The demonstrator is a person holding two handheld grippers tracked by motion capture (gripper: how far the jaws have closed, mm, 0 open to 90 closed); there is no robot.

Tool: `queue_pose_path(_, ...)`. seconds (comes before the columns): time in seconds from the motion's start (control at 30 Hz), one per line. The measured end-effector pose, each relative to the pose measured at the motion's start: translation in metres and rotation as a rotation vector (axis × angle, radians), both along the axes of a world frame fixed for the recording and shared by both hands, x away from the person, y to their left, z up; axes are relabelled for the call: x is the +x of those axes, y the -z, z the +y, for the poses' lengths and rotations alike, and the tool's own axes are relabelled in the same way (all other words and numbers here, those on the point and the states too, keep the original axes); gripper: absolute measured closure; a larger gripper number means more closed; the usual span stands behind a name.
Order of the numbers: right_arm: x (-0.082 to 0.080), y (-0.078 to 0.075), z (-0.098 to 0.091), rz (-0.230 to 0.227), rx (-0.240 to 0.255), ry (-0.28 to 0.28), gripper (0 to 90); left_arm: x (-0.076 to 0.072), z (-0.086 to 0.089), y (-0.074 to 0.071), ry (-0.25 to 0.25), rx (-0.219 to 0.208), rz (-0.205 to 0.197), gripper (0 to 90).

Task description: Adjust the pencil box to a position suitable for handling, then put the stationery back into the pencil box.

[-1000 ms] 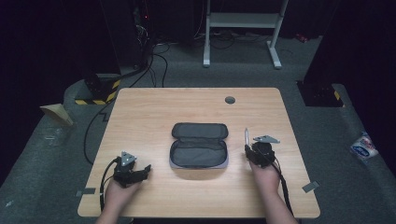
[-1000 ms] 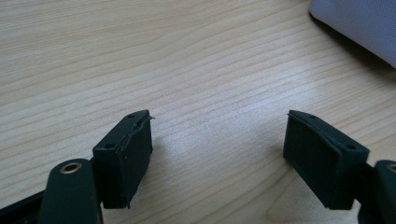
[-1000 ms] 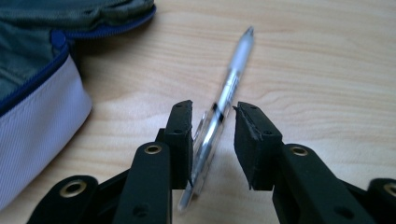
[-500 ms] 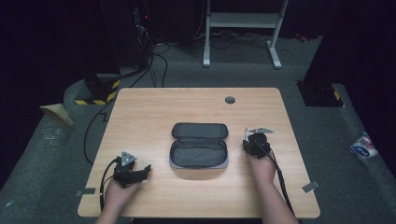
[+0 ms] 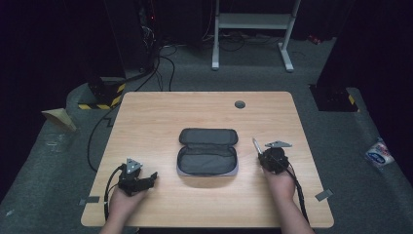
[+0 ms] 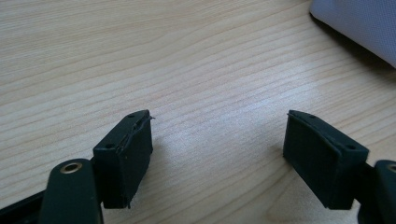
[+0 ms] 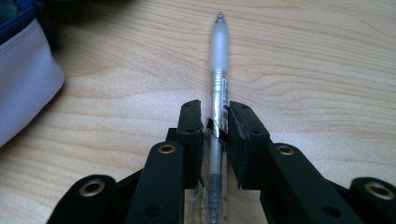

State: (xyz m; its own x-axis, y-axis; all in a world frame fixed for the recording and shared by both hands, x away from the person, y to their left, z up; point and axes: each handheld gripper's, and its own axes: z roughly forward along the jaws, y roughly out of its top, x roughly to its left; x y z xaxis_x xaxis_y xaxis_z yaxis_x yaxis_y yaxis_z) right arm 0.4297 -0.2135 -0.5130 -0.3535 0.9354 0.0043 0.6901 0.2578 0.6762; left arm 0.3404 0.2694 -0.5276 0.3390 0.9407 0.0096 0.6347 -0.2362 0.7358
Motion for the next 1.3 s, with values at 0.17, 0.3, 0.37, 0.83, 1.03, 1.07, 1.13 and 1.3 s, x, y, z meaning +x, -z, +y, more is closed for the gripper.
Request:
queue_pose_path(0.17,0.0,0.001,0.003,-0.017,-0.006,-0.006,69.9,0.0,0.0,0.0,-0.002,0.0,0.0,24.0)
queue_pose_path(0.3,0.004,0.002,0.007,-0.031,-0.021,-0.008,74.5,0.0,0.0,0.0,-0.004,-0.002,-0.001,24.0)
queue_pose_path(0.37,0.005,0.003,0.008,-0.038,-0.026,-0.019,76.3,0.0,0.0,0.0,-0.003,-0.001,0.0,24.0)
queue_pose_path(0.83,-0.004,-0.012,0.002,-0.061,-0.015,-0.034,78.7,0.0,0.0,0.0,-0.002,-0.001,0.0,24.0)
queue_pose_path(1.03,-0.013,-0.023,0.0,-0.096,0.013,-0.041,78.7,0.0,0.0,0.0,-0.004,-0.003,-0.001,24.0)
queue_pose_path(1.07,-0.015,-0.024,-0.001,-0.105,0.012,-0.046,78.8,0.0,0.0,0.0,-0.004,-0.003,-0.001,24.0)
queue_pose_path(1.13,-0.016,-0.026,-0.001,-0.109,0.014,-0.05,78.8,0.0,0.0,0.0,-0.003,0.0,-0.001,24.0)
queue_pose_path(1.3,-0.02,-0.03,-0.001,-0.126,0.032,-0.056,78.8,0.0,0.0,0.0,-0.006,-0.002,-0.001,24.0)
